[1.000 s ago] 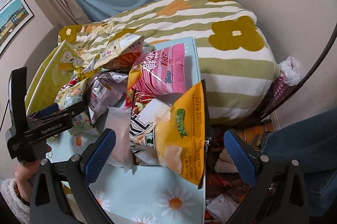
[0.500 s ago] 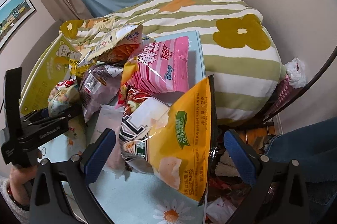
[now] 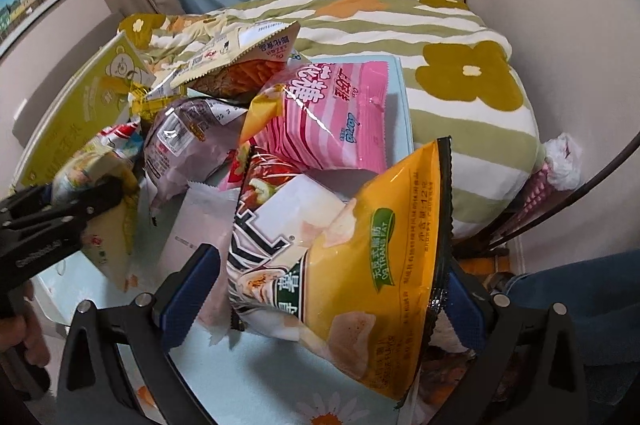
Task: Organize snacks
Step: 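Grasp the green printed packet with the left tool while the right tool grasps the yellow chip bag, then carry both packets over the box and release them inside with both tools, then grasp the brown packet with the left tool while the right tool grasps the pink candy bag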
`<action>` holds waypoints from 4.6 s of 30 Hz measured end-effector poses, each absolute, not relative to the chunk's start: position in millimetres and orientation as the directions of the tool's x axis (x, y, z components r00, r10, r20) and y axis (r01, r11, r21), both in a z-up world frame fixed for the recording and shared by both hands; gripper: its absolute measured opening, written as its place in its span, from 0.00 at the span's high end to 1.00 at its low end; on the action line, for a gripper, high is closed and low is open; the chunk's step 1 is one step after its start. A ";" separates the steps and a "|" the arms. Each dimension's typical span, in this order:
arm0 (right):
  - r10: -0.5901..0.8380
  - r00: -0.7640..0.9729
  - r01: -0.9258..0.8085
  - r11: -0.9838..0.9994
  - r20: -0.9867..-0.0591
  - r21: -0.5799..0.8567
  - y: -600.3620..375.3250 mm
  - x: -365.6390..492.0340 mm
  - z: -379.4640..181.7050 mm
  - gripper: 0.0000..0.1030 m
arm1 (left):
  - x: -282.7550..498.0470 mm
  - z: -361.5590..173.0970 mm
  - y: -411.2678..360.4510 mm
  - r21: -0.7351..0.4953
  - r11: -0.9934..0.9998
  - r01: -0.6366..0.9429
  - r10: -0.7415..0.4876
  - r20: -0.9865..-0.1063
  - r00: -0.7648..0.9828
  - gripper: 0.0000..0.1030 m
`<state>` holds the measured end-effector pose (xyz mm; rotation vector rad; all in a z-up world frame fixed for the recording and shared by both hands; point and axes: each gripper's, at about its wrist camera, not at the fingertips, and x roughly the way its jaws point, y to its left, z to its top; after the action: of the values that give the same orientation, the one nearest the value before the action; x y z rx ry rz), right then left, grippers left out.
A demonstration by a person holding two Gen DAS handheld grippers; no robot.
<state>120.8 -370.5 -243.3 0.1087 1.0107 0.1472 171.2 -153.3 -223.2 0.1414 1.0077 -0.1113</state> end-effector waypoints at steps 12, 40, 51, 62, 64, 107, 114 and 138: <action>0.123 0.577 -0.082 0.992 -0.807 0.093 -370.4 113.8 -241.5 0.18 | 157.3 -214.7 -158.8 0.070 0.979 0.190 -0.046 -0.839 0.542 0.43; 0.188 0.648 -0.165 0.981 -0.738 0.105 -357.9 103.7 -165.2 0.39 | 130.6 -140.5 -137.9 0.019 0.991 0.129 -0.067 -0.777 0.626 0.43; 0.327 0.686 -0.259 0.944 -0.650 0.202 -293.0 123.5 -89.8 0.39 | 135.4 -75.5 -46.6 0.009 1.000 0.014 -0.004 -0.689 0.724 0.43; 0.429 0.649 -0.372 0.899 -0.629 0.230 -159.7 155.6 -61.7 0.39 | 168.0 -65.4 103.7 0.010 0.993 -0.118 0.090 -0.710 0.698 0.43; 0.435 0.635 -0.379 0.896 -0.638 0.233 -135.3 162.9 -63.3 0.39 | 174.4 -71.9 130.0 0.006 0.991 -0.132 0.096 -0.719 0.688 0.43; 0.321 0.568 -0.319 0.935 -0.758 0.156 10.3 195.8 -129.1 0.01 | 178.6 -125.4 240.4 -0.128 0.984 -0.121 -0.026 -0.786 0.618 0.00; 0.333 0.576 -0.314 0.933 -0.746 0.174 2.1 190.3 -126.8 0.01 | 176.4 -125.8 241.8 -0.141 0.983 -0.119 -0.038 -0.786 0.617 0.00; 0.300 0.663 -0.207 0.954 -0.686 0.217 -65.9 145.0 -58.8 0.01 | 164.7 -66.5 180.6 -0.157 0.984 0.090 -0.174 -0.683 0.709 0.00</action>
<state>145.0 -65.9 -58.8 0.1246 0.7959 0.2868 164.7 180.6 -66.5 -0.1147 0.7688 -0.1468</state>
